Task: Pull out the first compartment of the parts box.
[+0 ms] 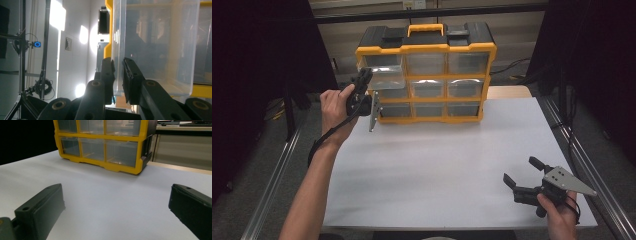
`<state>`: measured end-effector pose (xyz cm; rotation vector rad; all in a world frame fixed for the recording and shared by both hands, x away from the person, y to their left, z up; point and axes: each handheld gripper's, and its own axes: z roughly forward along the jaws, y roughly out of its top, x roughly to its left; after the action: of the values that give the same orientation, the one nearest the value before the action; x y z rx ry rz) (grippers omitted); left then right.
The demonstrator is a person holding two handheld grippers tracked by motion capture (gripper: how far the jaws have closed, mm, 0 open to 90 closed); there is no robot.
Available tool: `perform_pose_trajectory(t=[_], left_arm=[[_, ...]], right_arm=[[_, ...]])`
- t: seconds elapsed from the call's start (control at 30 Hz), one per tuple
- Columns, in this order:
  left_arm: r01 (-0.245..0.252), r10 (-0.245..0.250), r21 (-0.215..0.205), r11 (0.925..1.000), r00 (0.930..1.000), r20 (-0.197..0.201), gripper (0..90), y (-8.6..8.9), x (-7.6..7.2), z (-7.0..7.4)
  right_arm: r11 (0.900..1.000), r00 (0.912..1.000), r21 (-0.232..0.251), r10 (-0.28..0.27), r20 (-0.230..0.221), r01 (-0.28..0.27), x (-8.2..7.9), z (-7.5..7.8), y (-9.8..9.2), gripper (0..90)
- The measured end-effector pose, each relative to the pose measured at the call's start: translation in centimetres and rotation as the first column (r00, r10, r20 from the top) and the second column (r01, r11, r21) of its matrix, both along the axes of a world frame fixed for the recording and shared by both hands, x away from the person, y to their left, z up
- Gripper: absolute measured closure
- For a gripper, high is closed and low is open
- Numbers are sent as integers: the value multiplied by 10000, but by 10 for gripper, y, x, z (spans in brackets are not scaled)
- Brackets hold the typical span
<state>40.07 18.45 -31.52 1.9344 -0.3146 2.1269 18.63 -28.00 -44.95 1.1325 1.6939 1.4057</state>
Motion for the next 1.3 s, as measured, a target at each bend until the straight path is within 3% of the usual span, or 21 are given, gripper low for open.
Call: perform_pose_trajectory(t=[0.93, 1.3], left_arm=[[248, -247, -50, 9997, 9994, 256, 801, 2, -18, -2], [244, -243, -117, 9996, 9997, 95, 796, 3, -20, -3]], right_arm=[[10000, 10000, -36, 28, -20, -28, 1, -1, 1, 0], [10000, 10000, -62, 52, -4, -52, 2, -1, 2, 0]])
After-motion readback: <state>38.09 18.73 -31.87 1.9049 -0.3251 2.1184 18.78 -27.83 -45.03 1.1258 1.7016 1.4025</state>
